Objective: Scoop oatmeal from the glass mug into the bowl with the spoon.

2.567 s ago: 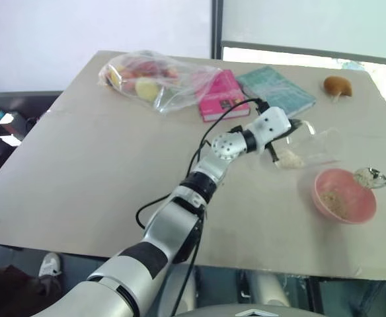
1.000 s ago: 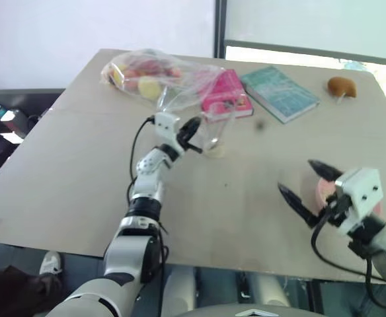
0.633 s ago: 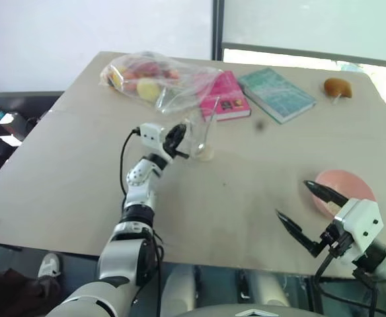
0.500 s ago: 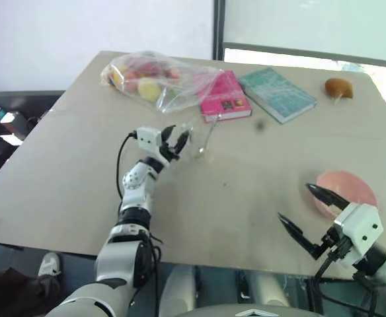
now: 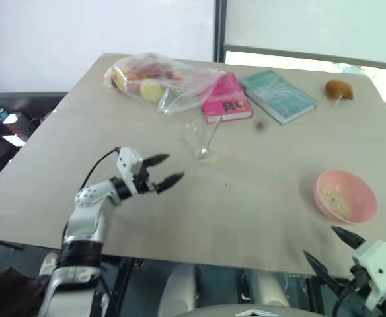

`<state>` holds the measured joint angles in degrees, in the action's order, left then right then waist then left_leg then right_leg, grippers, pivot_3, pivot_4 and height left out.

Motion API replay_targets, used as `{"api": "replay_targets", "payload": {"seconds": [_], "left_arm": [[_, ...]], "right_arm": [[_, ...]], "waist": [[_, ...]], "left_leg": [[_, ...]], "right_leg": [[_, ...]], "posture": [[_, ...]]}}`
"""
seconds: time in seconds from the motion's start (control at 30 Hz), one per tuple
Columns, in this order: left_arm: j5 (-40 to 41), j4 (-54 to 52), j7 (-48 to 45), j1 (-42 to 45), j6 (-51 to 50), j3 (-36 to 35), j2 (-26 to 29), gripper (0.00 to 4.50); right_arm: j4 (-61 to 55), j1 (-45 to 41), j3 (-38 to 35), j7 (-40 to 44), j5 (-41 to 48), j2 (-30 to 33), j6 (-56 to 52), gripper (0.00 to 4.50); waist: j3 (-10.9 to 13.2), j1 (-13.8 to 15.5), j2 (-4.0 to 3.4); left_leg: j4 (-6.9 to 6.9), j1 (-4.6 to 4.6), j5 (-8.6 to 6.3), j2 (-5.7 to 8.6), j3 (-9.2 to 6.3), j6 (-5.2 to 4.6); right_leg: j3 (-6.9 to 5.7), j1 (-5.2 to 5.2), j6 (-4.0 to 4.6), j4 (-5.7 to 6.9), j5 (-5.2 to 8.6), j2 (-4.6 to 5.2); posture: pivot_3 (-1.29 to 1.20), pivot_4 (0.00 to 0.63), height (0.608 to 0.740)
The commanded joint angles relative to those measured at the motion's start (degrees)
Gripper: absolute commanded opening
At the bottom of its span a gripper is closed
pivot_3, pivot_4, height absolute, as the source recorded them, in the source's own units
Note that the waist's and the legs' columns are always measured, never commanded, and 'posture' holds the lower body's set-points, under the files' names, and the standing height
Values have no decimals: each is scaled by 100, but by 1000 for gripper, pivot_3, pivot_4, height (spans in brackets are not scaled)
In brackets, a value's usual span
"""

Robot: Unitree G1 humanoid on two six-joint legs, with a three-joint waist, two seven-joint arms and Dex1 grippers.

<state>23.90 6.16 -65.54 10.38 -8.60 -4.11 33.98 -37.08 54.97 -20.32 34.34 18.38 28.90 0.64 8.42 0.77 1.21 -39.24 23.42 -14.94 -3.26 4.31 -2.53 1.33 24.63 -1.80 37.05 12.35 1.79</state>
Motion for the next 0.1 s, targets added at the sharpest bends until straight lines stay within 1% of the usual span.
{"api": "replay_targets", "payload": {"seconds": [0.03,0.1], "left_arm": [[137,-536,-195,-158,-163,79,134,4409],[138,-542,-241,-206,-148,40,179,4409]], "right_arm": [[287,49,-258,161,-100,-93,390,4500],[339,22,-304,182,-51,-159,440,4500]], "waist": [[1,0,-4],[1,0,-5]], "left_leg": [[1,1,-7,1,1,13],[1,4,-8,0,-4,15]], "right_leg": [[-5,3,0,0,0,6],[-21,6,0,0,0,12]], "posture": [[0,150,740],[0,150,740]]}}
